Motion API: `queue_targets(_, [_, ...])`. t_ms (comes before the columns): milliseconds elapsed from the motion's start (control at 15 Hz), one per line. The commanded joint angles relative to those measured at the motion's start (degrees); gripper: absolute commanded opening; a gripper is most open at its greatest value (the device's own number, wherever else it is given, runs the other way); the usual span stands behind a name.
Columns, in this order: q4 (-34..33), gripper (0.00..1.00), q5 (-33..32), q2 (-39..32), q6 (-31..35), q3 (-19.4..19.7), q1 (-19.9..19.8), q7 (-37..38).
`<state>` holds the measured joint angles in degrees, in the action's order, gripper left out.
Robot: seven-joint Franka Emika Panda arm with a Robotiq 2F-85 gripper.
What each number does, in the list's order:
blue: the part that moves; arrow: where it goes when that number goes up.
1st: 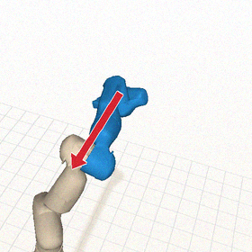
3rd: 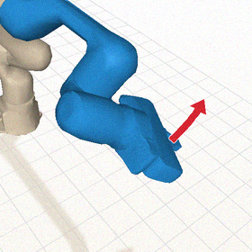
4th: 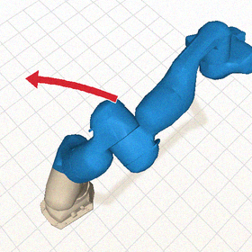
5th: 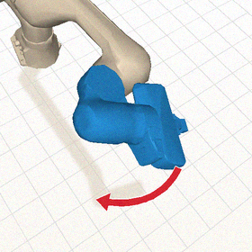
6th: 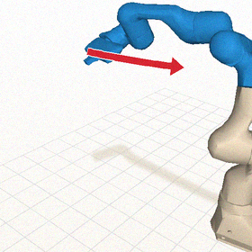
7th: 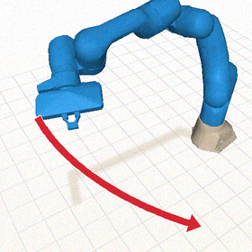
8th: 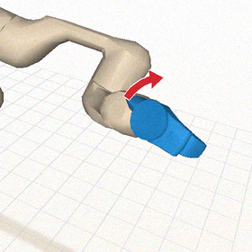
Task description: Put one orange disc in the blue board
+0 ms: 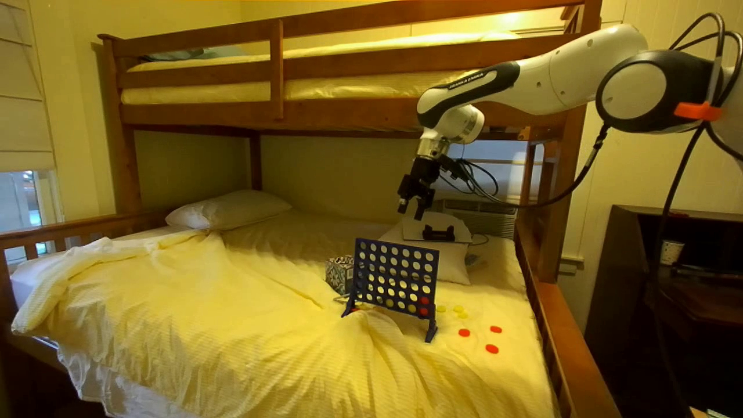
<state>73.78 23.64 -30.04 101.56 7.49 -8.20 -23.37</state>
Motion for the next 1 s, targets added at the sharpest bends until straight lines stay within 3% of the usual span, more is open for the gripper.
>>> queue_targets(0, [13.6,1.0,-2.8,9.1,5.9,-2.8,-1.5,-2.4])
queue_targets(533, [35.3,1.0,-3.2,22.5,14.6,-2.8,-1.1,-3.7])
queue_targets(600, [26.7,1.0,-1.7,16.5,10.3,-3.0,-1.8,-3.0])
queue_targets(933, [32.9,1.0,-1.8,20.7,12.9,-2.6,-1.3,-3.4])
